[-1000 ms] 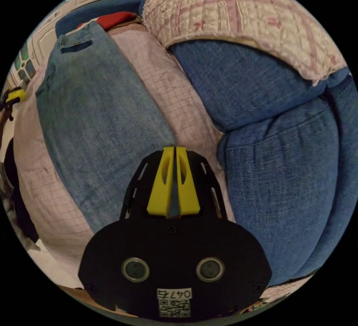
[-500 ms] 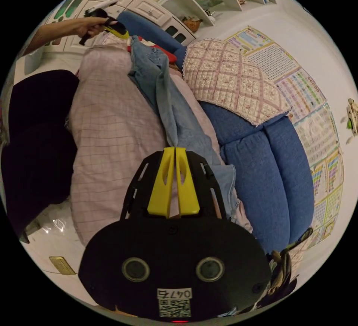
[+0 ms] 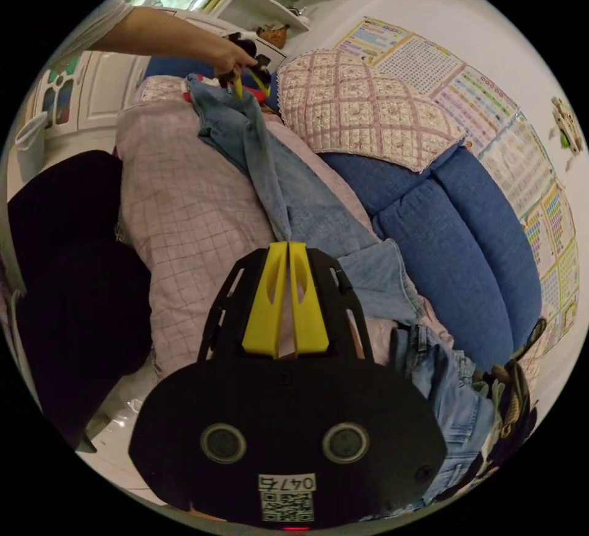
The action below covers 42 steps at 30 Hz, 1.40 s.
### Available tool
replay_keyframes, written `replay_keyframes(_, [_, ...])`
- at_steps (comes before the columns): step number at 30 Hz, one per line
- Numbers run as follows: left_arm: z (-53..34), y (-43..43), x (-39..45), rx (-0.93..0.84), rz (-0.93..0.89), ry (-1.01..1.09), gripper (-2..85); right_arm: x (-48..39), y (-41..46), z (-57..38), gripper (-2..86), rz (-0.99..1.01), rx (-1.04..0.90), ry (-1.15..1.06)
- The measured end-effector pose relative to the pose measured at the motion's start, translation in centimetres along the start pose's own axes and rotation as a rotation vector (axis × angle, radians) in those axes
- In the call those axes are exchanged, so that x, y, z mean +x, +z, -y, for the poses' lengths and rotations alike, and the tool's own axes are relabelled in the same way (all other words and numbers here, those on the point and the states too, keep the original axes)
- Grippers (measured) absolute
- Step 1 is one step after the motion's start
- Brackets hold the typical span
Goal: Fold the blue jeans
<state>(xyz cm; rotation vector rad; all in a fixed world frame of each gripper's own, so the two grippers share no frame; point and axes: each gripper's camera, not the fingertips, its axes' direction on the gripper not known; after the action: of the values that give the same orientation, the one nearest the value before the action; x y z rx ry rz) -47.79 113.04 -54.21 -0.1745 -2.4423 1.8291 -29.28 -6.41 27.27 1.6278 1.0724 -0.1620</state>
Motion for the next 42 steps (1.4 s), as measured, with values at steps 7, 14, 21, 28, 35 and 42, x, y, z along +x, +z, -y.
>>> replay_keyframes(7, [0.7, -5.5, -2.1, -0.041, -0.099, -0.032, 0.9, -3.5, -0.4, -0.8, -0.5, -0.038, -0.007, -0.006])
replay_keyframes(14, [-8.7, -25.2, -12.9, 0.148, -0.466, 0.148, -0.4, -2.2, -4.0, -2.0, -0.5, -0.052, 0.001, 0.071])
replay_keyframes(21, [-21.6, -30.5, -29.1, 0.159, -0.614, -0.141, -0.6, -4.3, -6.1, -3.9, -0.5, 0.007, -0.067, 0.003])
replay_keyframes(28, [-20.9, -32.9, -35.8, 0.078, -0.597, -0.191, -0.7, -5.6, -5.9, -4.2, -0.4, 0.013, -0.127, -0.043])
replay_keyframes(35, [-19.7, -34.8, -41.5, 0.036, -0.616, -0.216, -0.6, -4.8, -1.5, -6.1, 2.0, 0.186, -0.298, 0.014])
replay_keyframes(42, [-19.4, -36.8, -46.1, 0.046, -0.669, -0.238, -0.5, 4.8, 1.3, -3.8, 11.7, 0.199, -0.21, 0.362])
